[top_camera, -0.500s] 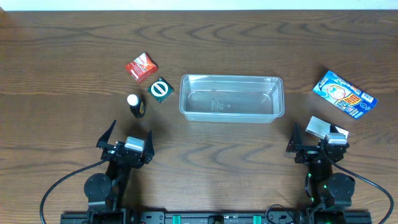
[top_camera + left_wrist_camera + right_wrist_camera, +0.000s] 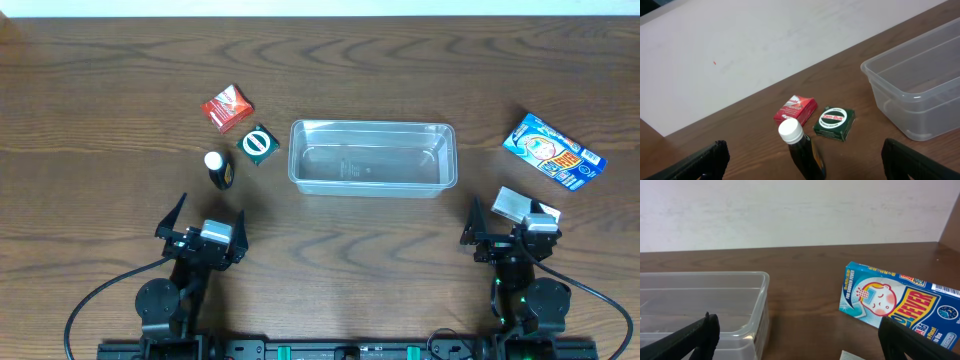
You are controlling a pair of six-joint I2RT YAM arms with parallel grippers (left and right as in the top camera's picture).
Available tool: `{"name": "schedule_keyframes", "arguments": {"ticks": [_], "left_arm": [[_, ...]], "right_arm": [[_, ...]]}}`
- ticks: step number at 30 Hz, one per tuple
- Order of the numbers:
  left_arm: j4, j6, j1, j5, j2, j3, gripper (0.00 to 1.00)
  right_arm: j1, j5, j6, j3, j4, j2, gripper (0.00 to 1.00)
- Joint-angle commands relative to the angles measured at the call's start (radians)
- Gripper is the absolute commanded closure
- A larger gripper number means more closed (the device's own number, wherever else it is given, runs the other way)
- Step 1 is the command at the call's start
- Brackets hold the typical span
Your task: Pack container
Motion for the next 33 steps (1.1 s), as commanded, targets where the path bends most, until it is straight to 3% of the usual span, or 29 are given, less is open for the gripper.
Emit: {"name": "schedule_keyframes", "arguments": {"ticks": [1,19,25,29,33], "left_arm": [[-0.015,-0.014,0.005,-0.008,-0.006,-0.030,0.02],[-0.015,-0.014,0.005,-0.008,-0.006,-0.030,0.02],[-0.015,-0.014,0.005,-0.008,-0.006,-0.030,0.02],[-0.015,-0.014,0.005,-0.008,-0.006,-0.030,0.02],[-0.015,-0.014,0.005,-0.008,-0.006,-0.030,0.02]], "right_arm": [[-0.008,-0.003,-0.013,-0.002,-0.004,-0.008,0.01],[-0.008,0.047,-0.016,-0.002,0.002,-0.008,0.01],[-0.008,-0.048,0.002,0.001,0.009,-0.008,0.01],[-0.008,-0.078,0.002,0.068,-0.048,0.023,0.01],[-0.008,-0.086,0.003,0.216,-0.070,0.180,0.01]]}}
